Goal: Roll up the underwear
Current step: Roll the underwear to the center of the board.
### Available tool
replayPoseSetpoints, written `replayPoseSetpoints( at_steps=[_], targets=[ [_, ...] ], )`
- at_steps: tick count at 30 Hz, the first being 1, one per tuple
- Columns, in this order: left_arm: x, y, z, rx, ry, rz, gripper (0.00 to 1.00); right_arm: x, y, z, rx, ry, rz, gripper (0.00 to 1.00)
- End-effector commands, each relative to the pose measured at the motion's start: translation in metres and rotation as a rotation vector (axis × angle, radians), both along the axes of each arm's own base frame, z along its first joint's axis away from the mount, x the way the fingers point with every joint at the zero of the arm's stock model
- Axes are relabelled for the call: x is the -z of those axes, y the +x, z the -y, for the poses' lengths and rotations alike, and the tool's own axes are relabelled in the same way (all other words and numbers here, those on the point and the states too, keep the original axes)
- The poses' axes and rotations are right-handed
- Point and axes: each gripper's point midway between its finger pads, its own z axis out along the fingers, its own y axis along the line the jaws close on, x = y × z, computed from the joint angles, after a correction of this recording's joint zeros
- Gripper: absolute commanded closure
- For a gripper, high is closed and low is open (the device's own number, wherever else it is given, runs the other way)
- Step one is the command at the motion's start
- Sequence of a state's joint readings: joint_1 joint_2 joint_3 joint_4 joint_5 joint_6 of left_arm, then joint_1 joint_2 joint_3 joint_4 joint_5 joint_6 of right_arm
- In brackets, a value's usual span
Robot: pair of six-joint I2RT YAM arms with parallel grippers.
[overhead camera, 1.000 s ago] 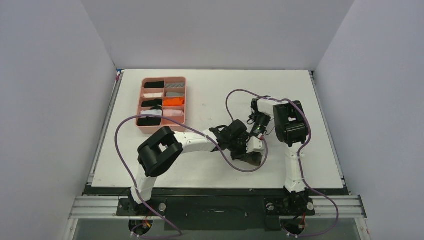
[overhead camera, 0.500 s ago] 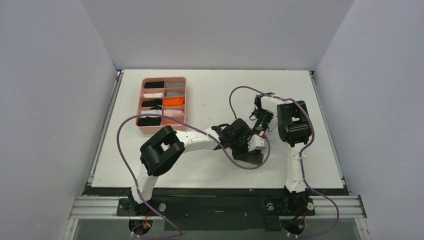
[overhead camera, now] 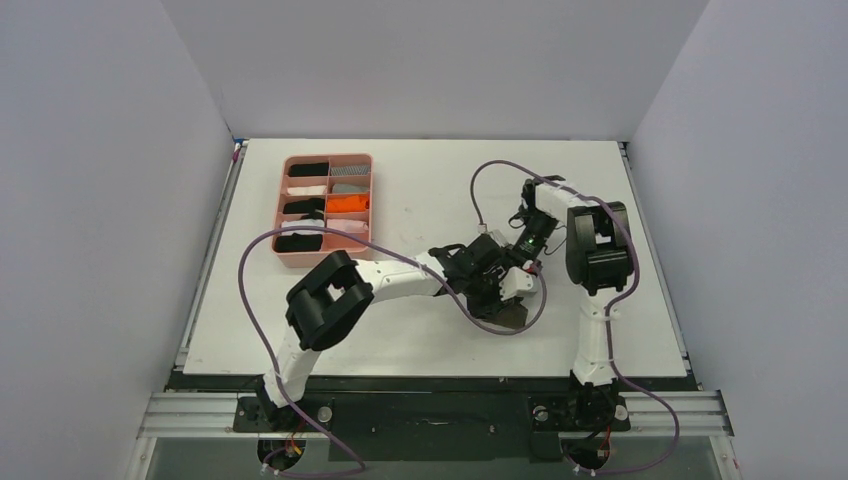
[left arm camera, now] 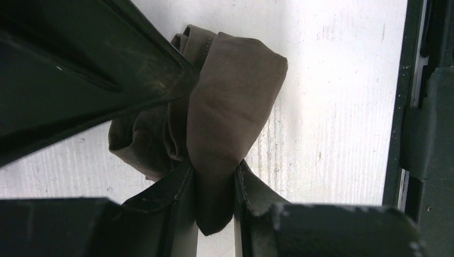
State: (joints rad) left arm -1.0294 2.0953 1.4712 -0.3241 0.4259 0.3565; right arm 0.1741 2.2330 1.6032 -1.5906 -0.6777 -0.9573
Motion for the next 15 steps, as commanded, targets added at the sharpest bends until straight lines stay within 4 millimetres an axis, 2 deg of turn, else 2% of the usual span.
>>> replayPoseSetpoints(
  at_steps=[1,9,15],
  targets=[
    [0.035,-0.026,-0.023,0.014,0.162,-0.103,1.0,-0.019,0.017,0.011,0.012,0.014,0.142,0.61],
    [0.04,-0.033,-0.026,0.011,0.235,-0.222,1.0,-0.025,0.02,0.032,0.083,-0.017,0.161,0.61],
    [0.036,-0.034,-0.023,-0.021,0.266,-0.333,1.0,-0.017,0.047,0.054,0.221,-0.11,0.273,0.62]
  ],
)
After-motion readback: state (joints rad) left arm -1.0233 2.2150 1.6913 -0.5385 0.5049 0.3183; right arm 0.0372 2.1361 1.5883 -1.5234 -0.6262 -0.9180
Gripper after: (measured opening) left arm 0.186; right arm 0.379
